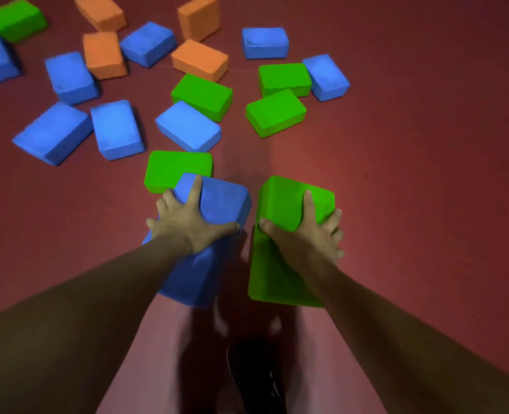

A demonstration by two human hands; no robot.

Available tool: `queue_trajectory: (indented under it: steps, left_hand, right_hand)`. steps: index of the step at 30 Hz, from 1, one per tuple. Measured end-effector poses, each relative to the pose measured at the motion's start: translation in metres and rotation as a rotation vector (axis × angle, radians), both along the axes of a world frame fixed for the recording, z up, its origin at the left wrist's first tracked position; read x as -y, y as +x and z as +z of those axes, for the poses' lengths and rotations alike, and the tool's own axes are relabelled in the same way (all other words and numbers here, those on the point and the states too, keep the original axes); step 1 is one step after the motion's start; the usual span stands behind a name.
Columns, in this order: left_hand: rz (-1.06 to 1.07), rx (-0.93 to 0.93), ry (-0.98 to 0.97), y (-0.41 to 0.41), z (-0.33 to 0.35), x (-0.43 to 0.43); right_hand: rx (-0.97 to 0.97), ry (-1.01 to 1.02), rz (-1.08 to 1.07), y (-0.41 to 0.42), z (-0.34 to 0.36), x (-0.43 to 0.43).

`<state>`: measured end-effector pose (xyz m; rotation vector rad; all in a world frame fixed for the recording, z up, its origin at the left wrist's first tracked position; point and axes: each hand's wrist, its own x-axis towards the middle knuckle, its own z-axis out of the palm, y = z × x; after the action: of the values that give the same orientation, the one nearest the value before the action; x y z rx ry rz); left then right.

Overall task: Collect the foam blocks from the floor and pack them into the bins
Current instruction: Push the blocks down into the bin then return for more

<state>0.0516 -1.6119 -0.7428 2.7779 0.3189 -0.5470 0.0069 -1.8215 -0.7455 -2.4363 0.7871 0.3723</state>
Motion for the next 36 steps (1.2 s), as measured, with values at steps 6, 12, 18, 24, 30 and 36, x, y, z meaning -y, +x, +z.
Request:
queue_trajectory:
  steps: [6,12,18,24,30,36]
  left_hand:
    - [-0.261,0.039,0.018,-0.020,0.092,0.127]
    - [-0.434,0.061,-0.024,-0.064,0.121,0.305]
    - [-0.580,0.170,-0.072,-0.156,0.099,0.505]
    - [-0.725,0.116,-0.080,-0.234,0.085,0.693]
    - [-0.854,0.097,-0.104,-0.294,0.102,0.873]
    - [-0.995,0.103,-0.130,-0.339,0.103,1.037]
  right_hand:
    - [0.031,-0.028,-0.207,-0.078,0.082,0.102]
    - [0.084,-0.049,-0.448,-0.154,0.109,0.244]
    - [0.062,-0.102,-0.610,-0.259,0.092,0.416]
    - [0.056,-0.049,-0.805,-0.351,0.084,0.583]
    - [0.069,-0.074,-0.918,-0.427,0.102,0.734]
    - [0.071,-0.068,-1.088,-0.485,0.106,0.875]
